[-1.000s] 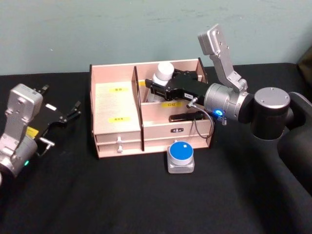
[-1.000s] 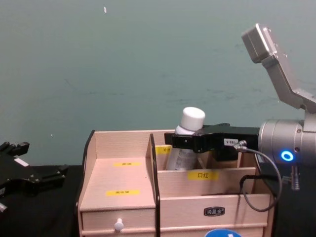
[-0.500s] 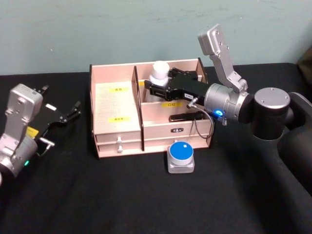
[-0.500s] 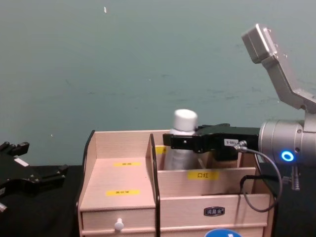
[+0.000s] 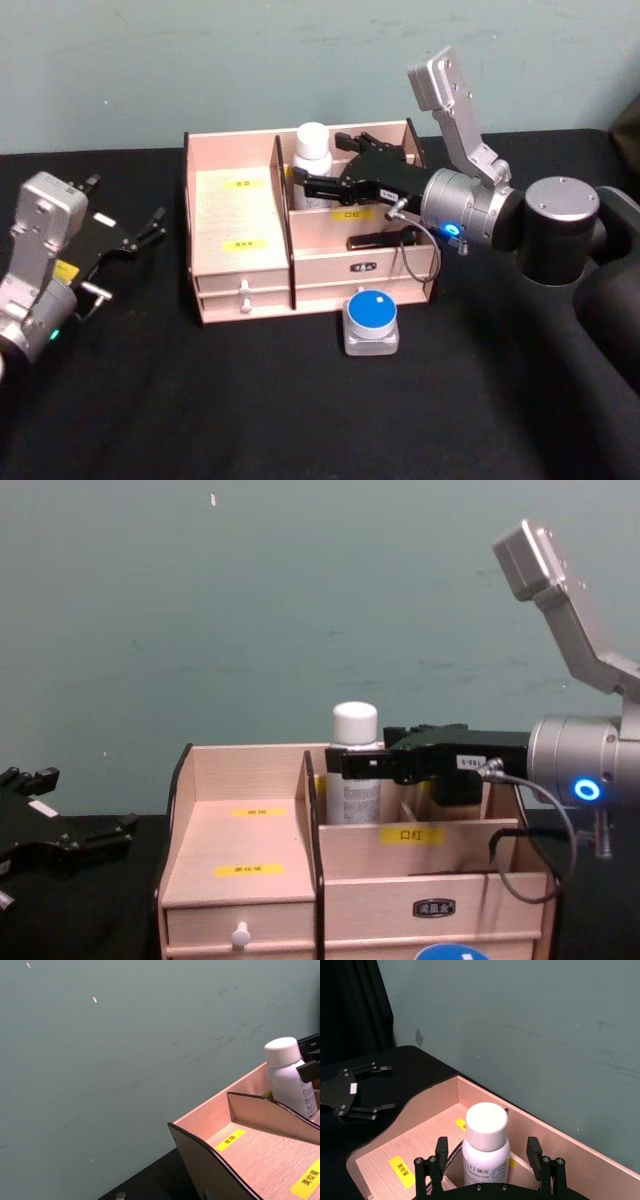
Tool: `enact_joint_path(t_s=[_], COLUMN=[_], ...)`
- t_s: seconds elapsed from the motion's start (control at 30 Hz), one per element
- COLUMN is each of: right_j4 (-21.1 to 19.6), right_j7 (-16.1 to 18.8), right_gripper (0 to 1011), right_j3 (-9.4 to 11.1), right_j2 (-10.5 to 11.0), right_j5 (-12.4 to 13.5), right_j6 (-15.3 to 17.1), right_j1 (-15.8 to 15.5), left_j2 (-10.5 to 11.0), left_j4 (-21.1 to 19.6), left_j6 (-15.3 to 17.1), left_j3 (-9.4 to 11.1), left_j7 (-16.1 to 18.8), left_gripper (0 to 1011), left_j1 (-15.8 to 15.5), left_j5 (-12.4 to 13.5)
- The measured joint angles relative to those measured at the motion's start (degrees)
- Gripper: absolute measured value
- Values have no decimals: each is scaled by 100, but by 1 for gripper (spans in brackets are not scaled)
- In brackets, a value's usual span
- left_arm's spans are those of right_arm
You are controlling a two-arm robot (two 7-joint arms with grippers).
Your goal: Pick up the facial cleanser and watermelon frost from the table and place them into the tiered storage box.
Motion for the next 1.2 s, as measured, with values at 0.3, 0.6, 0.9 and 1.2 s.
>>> enact_joint_path(t_s=[0.3,0.6,0.9,1.2], right_j4=[-990,-2338,-3601,-4329], right_j7=[-202,-513,-827,-1111], right_gripper=[1000,1000,1000,1000], right_j3=[-69,136,415,504], right_j2=[413,940,1439,1796], right_j5=[-138,-39,181,138], right_j6=[666,1345,1644,1650], right_j1=[-229,-827,-1701,-2642], left_j2=[0,0,0,0], left_j4=[0,0,0,0], left_j6=[0,0,0,0], left_j3=[0,0,0,0], left_j7=[0,0,0,0], left_gripper=[1010,1010,1010,1010], left_j1=[0,0,0,0], left_j5=[0,0,0,0])
